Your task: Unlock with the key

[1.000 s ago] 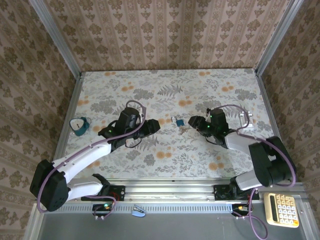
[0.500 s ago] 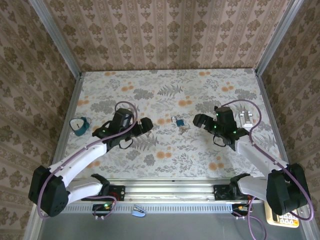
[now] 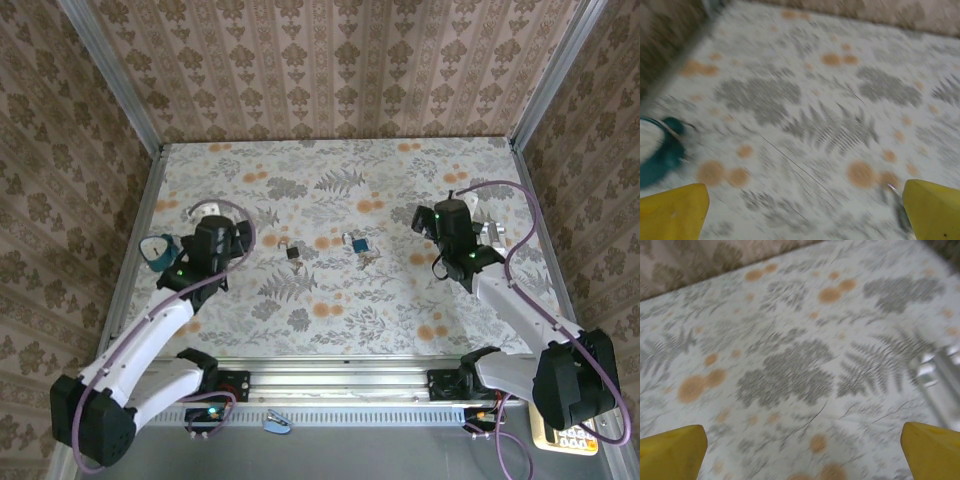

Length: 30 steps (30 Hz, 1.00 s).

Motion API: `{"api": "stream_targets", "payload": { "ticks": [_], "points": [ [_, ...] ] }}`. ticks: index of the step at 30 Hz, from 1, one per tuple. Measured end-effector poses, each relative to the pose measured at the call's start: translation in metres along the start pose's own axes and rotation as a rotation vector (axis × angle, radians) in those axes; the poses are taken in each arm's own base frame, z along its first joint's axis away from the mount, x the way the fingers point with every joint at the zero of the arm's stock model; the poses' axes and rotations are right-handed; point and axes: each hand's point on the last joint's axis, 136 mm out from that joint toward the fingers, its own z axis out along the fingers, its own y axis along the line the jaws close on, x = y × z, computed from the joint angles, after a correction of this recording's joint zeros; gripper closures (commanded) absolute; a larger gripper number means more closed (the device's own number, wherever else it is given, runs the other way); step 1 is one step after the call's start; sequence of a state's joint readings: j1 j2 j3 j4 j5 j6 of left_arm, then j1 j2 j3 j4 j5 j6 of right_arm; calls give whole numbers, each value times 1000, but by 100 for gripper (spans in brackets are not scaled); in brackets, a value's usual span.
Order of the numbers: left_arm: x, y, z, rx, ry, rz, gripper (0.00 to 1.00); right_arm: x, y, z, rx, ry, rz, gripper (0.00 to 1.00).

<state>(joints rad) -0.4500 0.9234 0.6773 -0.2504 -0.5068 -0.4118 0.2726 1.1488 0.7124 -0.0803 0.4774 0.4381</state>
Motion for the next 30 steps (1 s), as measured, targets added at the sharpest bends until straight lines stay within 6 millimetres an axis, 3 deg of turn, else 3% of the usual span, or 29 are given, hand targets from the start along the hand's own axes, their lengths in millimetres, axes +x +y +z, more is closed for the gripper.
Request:
{"api": "stream_targets", "payload": {
  "ticks": [6,10,14,17,20,25,30],
  "points": [
    [31,65,29,-223,-64,104,0,12,-42,17,209,-84,-135,0],
    [33,87,50,-297,-103,102,0,20,-65,29,303,-112,-160,0],
    [50,100,77,-333,-105,120,0,38,-79,40,334,-131,-180,0],
    [62,99,95,-323,-100,155,0,42,-80,45,305,-160,-167,0],
    [60,92,107,-291,-138,171,0,38,-77,52,250,-207,-143,0],
    [47,70,111,-165,-227,199,0,41,-62,63,141,-193,-165,0],
    [57,59,120,-105,-214,246,0,40,-47,76,29,-187,-177,0]
  ]
}}
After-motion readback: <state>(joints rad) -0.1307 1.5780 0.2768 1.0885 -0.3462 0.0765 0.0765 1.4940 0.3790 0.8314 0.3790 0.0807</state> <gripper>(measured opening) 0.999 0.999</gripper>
